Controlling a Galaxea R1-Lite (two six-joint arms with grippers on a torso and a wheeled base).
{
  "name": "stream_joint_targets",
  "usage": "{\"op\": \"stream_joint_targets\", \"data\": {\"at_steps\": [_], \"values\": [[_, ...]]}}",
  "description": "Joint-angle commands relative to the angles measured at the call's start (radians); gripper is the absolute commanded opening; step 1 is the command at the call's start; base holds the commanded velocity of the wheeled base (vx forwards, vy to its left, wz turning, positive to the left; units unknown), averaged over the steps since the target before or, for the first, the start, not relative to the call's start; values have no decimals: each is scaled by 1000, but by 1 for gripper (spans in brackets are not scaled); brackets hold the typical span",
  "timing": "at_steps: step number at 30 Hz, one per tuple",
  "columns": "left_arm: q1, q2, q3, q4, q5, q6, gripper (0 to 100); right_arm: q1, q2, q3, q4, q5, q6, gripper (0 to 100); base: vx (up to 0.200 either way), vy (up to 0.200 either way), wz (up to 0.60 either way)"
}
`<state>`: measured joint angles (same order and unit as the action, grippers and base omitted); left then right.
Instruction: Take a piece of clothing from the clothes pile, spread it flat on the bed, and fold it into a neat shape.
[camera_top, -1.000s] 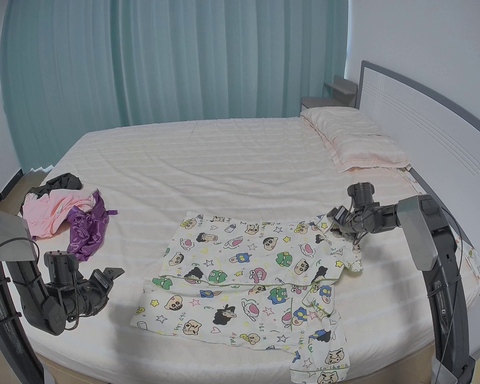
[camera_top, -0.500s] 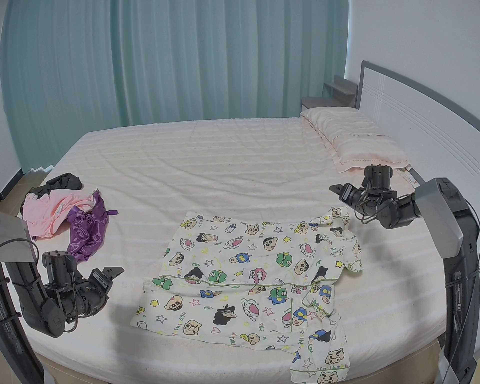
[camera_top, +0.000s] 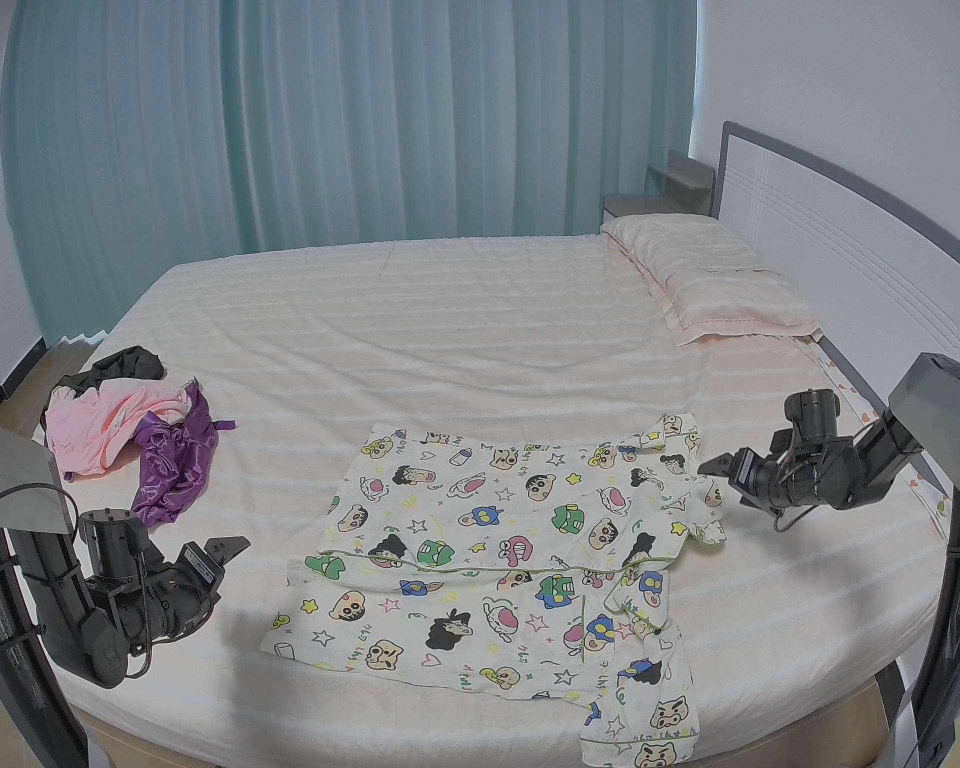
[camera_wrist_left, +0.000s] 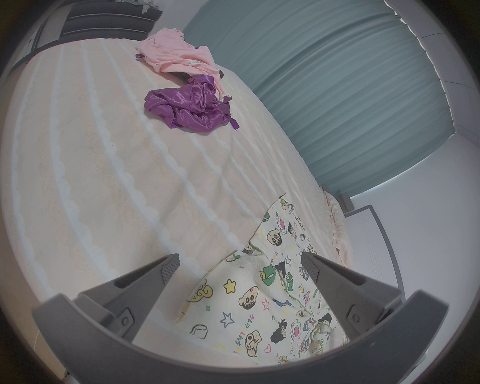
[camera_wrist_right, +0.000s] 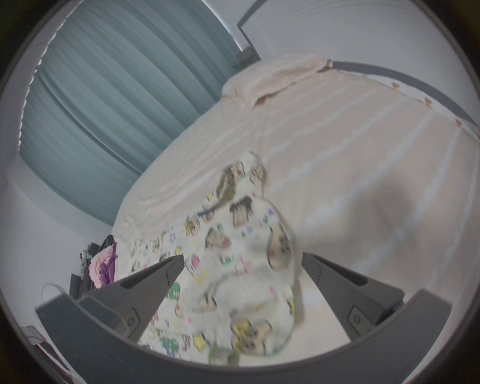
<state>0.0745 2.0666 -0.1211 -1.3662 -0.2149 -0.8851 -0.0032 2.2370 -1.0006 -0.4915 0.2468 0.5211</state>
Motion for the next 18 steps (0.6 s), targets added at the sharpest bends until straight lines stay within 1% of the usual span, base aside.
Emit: {"op": "stream_joint_targets", "data": {"at_steps": [1,5,6,7,8,9,11,12,15,18], "values": [[-9,7,18,-7,-3,0,100,25,-28,80,-2,12,8,100,0,0,0],[-9,9,17,-7,-4,0,100,46,24,56,-7,6,17,100,0,0,0],[-9,9,17,-7,-4,0,100,49,38,36,-15,6,30,100,0,0,0],[-9,9,17,-7,-4,0,100,55,53,4,-15,5,63,100,0,0,0],[-9,9,17,-7,-4,0,100,57,56,0,-13,5,71,100,0,0,0],[-7,9,17,-7,-4,0,100,65,75,-27,-6,2,105,100,0,0,0],[-7,9,17,-7,-4,0,100,69,93,-47,-1,-4,119,100,0,0,0],[-9,9,17,-7,-4,0,100,69,104,-53,2,-15,119,0,0,0,0],[-9,9,14,-7,-4,0,100,69,110,-49,5,-32,119,0,0,0,0],[-7,10,15,-7,-4,0,100,63,101,-39,4,-34,120,0,0,0,0]]}}
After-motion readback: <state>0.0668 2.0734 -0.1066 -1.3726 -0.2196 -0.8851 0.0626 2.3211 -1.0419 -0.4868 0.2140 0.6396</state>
